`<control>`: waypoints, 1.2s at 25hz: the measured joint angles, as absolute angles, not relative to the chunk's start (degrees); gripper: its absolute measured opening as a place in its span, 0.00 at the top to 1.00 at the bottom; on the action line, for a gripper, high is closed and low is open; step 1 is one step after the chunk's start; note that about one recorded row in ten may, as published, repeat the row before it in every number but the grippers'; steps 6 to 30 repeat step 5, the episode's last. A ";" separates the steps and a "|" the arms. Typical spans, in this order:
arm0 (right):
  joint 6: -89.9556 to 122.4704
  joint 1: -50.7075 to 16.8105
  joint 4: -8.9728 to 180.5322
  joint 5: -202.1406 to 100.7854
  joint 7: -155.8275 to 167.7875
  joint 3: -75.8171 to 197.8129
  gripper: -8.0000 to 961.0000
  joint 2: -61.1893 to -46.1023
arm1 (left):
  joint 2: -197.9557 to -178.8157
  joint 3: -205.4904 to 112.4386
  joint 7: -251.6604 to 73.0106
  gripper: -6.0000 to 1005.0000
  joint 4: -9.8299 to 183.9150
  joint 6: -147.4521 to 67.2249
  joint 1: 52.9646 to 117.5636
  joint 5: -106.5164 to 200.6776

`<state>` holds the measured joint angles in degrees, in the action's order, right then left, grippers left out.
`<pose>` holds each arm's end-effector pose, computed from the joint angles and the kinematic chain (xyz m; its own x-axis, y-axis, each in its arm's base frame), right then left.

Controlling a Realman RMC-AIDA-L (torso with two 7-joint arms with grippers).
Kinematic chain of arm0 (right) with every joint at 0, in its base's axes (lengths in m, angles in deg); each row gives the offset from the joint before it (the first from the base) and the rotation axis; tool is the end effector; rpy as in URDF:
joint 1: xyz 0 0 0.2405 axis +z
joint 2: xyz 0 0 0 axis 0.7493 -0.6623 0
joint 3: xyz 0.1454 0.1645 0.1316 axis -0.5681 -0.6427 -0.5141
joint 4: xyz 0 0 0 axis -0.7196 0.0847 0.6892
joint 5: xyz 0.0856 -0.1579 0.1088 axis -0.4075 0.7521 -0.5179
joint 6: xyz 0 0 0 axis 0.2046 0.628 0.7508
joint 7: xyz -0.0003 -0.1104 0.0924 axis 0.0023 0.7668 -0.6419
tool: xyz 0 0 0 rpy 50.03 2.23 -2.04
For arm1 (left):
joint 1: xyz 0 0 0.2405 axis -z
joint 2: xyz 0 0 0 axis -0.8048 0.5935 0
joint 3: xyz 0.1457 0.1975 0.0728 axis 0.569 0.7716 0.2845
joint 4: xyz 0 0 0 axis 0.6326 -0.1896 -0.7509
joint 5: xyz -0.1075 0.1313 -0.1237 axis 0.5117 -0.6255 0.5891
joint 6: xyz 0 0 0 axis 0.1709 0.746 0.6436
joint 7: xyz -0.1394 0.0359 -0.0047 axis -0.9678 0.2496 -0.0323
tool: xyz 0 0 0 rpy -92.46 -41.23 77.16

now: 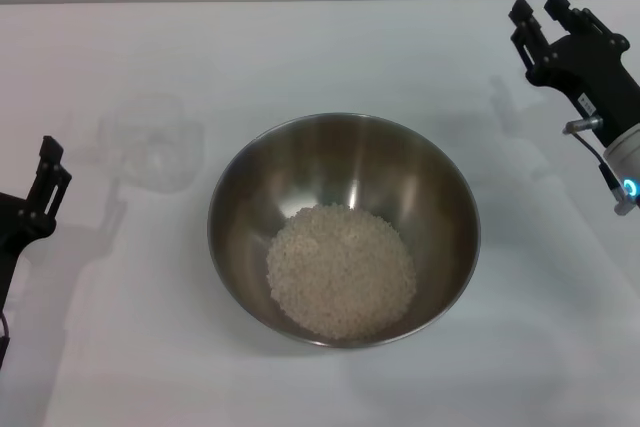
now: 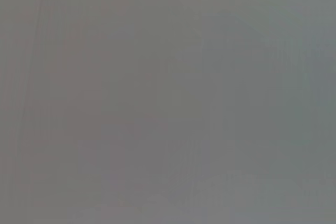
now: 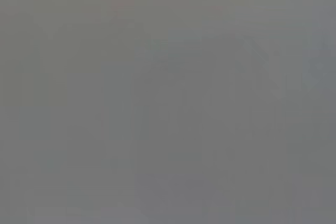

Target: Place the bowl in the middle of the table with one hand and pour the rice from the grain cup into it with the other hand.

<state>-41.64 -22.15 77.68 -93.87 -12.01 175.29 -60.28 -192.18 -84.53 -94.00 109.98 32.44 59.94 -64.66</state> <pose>0.2943 0.3413 -0.0315 0.6006 0.0251 -0.7991 -0.7474 -0.3372 -0.5724 -0.3353 0.2238 -0.0334 0.6138 -0.0957 0.7837 0.7728 -0.1302 -0.6212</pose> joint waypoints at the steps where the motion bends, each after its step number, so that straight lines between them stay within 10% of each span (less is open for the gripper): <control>1: -41.91 -22.17 77.62 -93.87 -11.28 175.57 0.55 -60.31 | -192.18 -84.53 -94.05 0.36 109.97 32.43 60.04 -64.60; 5: -42.67 -21.96 77.53 -93.87 -10.41 177.03 0.55 -60.34 | -192.20 -84.67 -94.06 0.18 109.97 32.30 60.70 -64.44; 30: -42.67 -21.96 77.53 -93.87 -10.41 177.03 0.55 -60.34 | -192.20 -84.67 -94.06 0.18 109.97 32.30 60.70 -64.44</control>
